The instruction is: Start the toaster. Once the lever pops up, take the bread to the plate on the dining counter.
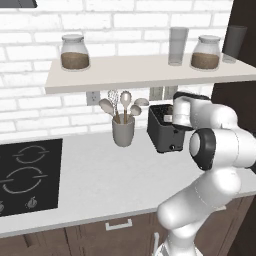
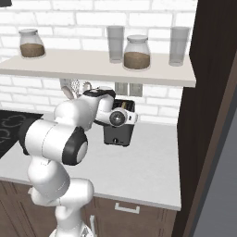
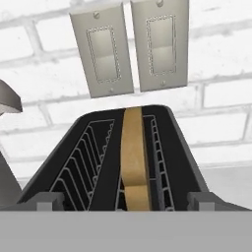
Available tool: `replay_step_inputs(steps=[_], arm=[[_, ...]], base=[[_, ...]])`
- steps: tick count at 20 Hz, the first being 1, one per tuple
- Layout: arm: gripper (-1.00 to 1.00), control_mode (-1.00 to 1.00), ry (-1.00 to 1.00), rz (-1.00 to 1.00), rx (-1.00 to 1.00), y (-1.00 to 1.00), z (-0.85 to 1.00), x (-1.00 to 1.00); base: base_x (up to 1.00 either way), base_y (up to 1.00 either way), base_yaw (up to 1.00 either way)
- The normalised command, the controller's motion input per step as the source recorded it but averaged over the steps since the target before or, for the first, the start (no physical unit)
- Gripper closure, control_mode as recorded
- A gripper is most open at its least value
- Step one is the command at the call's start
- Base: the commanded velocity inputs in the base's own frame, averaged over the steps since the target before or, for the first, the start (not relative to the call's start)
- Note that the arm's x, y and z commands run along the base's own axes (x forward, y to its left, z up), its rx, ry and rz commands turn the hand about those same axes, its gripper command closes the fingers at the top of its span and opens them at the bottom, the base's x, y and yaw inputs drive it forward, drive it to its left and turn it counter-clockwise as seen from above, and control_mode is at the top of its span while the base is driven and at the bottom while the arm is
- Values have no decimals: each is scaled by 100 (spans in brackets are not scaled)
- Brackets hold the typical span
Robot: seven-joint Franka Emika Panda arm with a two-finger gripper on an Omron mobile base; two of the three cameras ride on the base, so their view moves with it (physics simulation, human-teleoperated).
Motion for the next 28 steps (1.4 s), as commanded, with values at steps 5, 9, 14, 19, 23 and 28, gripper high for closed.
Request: replay_step_inputs(steps=[5,9,14,19,23,28], arm=[[-100,-100,0,0,0,-5,13,15],[-100,-100,0,0,-1,-1,3,0],[-100,-100,0,0,-1,0,0,8],[-100,-100,0,0,0,-8,0,22],[-100,-100,0,0,0,-6,0,5],[100,-100,0,0,0,0,0,0]], base=[[0,0,0],[0,0,0],[0,0,0],[0,0,0],[0,0,0],[0,0,0]])
